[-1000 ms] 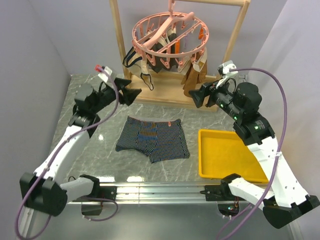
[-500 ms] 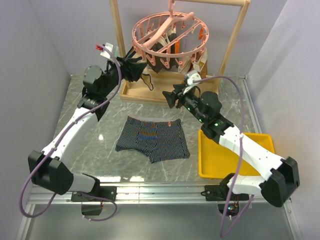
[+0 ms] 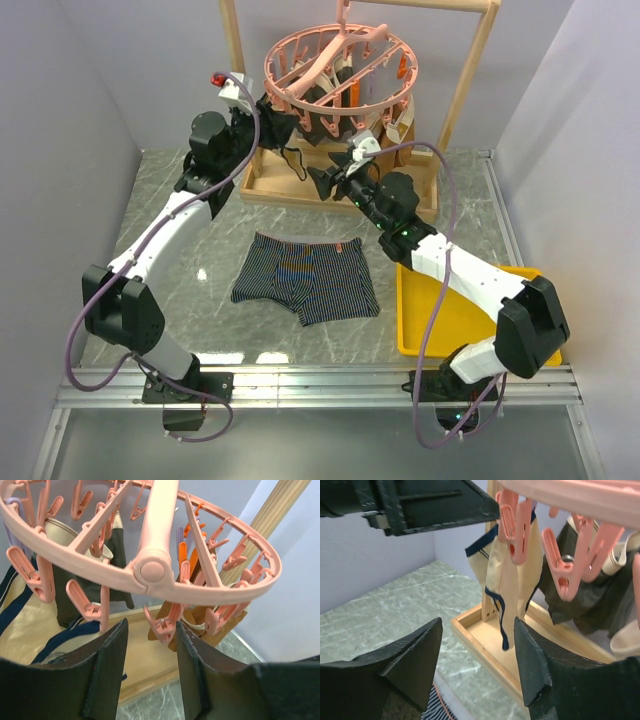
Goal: Clip the underwear to the hanger
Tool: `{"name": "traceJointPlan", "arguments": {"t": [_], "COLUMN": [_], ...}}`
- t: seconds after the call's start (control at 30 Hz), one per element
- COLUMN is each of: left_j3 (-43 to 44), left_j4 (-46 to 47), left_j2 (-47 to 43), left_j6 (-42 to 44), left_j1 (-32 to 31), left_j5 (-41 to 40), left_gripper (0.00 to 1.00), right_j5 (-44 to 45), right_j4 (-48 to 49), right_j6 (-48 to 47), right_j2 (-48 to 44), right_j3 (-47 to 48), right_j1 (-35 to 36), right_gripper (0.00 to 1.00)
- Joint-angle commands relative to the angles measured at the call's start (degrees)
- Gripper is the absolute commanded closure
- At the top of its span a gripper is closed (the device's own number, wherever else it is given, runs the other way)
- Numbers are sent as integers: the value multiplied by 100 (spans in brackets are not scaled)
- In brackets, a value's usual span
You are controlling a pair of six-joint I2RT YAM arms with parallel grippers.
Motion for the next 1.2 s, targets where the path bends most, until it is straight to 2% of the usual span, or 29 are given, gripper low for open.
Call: {"name": "traceJointPlan", "arguments": {"t": [0.0, 0.2, 0.43, 0.63, 0.83, 1.17], "left_j3": [440, 668, 704, 791, 879, 853], "left_j4": [159, 98, 45, -52, -131, -149], "left_j2": [133, 362, 406, 415, 459, 468], "left_j6": [-171, -198, -171, -171, -154, -224], "left_j1": [-34, -34, -34, -34, -34, -34], "left_j5": [-22, 49, 154, 268, 321, 427], "left_gripper": [52, 59, 78, 91, 96, 100], "right_j5": [-52, 1, -131, -237, -333, -614], "right_j4": [758, 1109, 1425, 1619, 1646, 1435], "right_j6": [-165, -253, -367, -657, -702, -508], "right_j2": [167, 554, 1063, 1274, 1397, 1688], "right_j3": [378, 642, 1046, 1134, 1274, 1740], "right_j1": [34, -18, -142, -221, -326, -397], "right_gripper": [35, 39, 44, 44, 46, 50]}}
